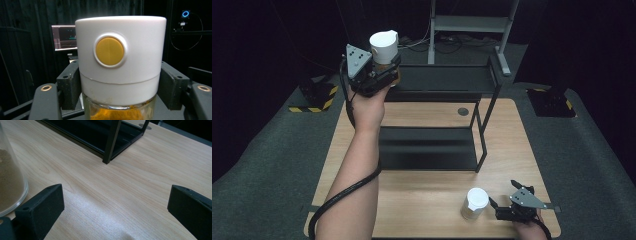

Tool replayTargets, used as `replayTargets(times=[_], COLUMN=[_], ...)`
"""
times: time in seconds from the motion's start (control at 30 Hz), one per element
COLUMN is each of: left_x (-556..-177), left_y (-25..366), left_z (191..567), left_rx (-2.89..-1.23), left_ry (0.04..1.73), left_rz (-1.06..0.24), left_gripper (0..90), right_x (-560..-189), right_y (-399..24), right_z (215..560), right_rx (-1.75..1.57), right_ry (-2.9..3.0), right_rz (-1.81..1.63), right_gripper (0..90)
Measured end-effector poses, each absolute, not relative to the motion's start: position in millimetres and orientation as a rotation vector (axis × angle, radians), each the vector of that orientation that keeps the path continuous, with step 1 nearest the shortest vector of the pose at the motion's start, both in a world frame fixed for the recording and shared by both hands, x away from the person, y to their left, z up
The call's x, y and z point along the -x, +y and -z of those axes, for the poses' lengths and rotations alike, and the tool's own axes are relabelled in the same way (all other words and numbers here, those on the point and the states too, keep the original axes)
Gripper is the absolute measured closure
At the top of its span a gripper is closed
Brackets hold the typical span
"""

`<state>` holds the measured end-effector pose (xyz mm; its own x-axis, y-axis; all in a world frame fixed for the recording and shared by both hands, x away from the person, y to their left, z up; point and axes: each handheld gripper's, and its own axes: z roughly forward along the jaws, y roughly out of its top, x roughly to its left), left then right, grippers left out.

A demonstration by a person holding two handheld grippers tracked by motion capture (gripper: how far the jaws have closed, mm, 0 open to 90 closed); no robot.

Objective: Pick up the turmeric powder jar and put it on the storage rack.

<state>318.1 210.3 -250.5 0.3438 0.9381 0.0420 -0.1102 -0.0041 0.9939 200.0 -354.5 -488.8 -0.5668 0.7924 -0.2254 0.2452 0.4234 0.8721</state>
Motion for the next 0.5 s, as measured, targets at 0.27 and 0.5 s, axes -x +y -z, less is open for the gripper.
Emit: replayTargets(times=[0.27,0.5], left_x=[-321.3,-323.3], left_y=[208.6,207.2], left_z=[253.8,257.9], left_rx=[-1.299,-1.297], left_ry=[0.870,0.880], left_rz=[-1.008,-1.006], left_gripper=[30.7,30.7], right_x=[-200.1,-199.9], right_y=[-354.6,-354.9], right_z=[488.7,488.9], right_rx=[-0.869,-0.870], right_ry=[2.044,2.043], right_rz=[-1.104,-1.106], right_gripper=[0.0,0.0])
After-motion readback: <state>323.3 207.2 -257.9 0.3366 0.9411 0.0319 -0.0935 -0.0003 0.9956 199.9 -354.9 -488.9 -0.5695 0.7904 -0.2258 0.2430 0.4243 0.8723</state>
